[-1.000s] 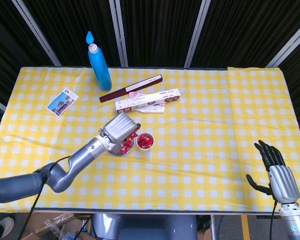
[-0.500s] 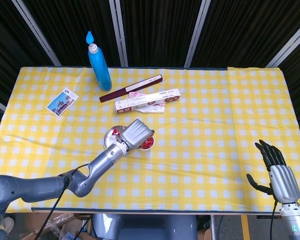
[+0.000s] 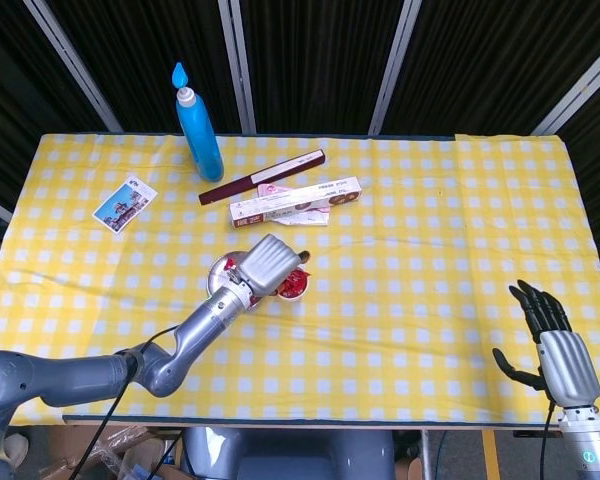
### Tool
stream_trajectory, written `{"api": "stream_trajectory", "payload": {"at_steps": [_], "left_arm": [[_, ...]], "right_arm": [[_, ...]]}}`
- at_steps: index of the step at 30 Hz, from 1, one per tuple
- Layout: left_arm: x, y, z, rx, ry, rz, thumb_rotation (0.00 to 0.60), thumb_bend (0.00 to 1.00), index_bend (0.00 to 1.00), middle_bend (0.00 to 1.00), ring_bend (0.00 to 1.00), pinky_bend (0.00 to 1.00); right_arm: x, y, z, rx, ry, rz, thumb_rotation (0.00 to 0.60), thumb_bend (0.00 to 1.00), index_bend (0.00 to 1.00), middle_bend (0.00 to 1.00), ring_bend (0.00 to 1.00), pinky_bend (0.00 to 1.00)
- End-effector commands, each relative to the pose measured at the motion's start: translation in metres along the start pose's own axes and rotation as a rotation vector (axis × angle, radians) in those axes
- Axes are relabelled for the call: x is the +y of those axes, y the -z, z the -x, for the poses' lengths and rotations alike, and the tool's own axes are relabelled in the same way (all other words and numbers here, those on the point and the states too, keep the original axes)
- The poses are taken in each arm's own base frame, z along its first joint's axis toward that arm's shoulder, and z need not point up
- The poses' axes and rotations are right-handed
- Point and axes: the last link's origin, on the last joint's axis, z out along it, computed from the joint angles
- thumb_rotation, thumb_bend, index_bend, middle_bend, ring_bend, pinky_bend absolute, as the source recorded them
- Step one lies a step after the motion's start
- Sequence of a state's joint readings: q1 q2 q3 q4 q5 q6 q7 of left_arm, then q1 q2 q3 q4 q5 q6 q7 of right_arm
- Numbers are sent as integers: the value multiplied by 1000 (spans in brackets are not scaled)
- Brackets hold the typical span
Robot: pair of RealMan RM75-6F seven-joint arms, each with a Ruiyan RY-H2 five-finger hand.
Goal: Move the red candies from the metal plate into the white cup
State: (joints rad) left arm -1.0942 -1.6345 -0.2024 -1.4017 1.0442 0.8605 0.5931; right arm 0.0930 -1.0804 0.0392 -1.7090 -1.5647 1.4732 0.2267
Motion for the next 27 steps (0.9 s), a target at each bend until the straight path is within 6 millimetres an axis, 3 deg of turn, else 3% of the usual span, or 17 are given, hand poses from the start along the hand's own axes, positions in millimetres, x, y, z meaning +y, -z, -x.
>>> {"api": "stream_trajectory", "payload": {"at_steps": [1,8,11,13,16,18,21,24,27], "left_arm": [[-8,5,-14,47,38,-23,600,253,336,933,966,1000],[-26,22,-35,138,124,-70,600,252,335,908,943,992],[-38,44,-38,180,166,-116,600,251,322,810,869,935],[-48,64,-36,203,186,-158,600,247,302,691,770,851],[-70,121,-22,213,207,-259,600,239,242,496,591,689],[-80,156,-11,195,220,-315,600,222,149,279,376,503],[-94,212,4,164,233,-400,600,191,39,71,154,310],[-105,261,15,146,224,-471,600,146,0,0,21,148],[-113,303,23,127,195,-528,600,127,0,0,0,77]], "right_arm": [[0,0,0,0,1,-1,600,388,0,0,0,0],[1,0,0,2,6,3,600,388,0,0,0,0],[2,0,-1,7,17,3,600,387,0,0,0,0],[4,0,-2,13,42,0,600,387,0,0,0,0],[6,-1,-1,20,75,-4,600,388,0,0,0,0],[7,-2,0,20,97,-3,600,388,0,0,0,0],[8,-2,3,19,135,2,600,388,0,0,0,0],[9,-3,5,26,184,5,600,388,0,0,0,0],[11,-3,7,35,248,9,600,388,0,0,0,0]]}}
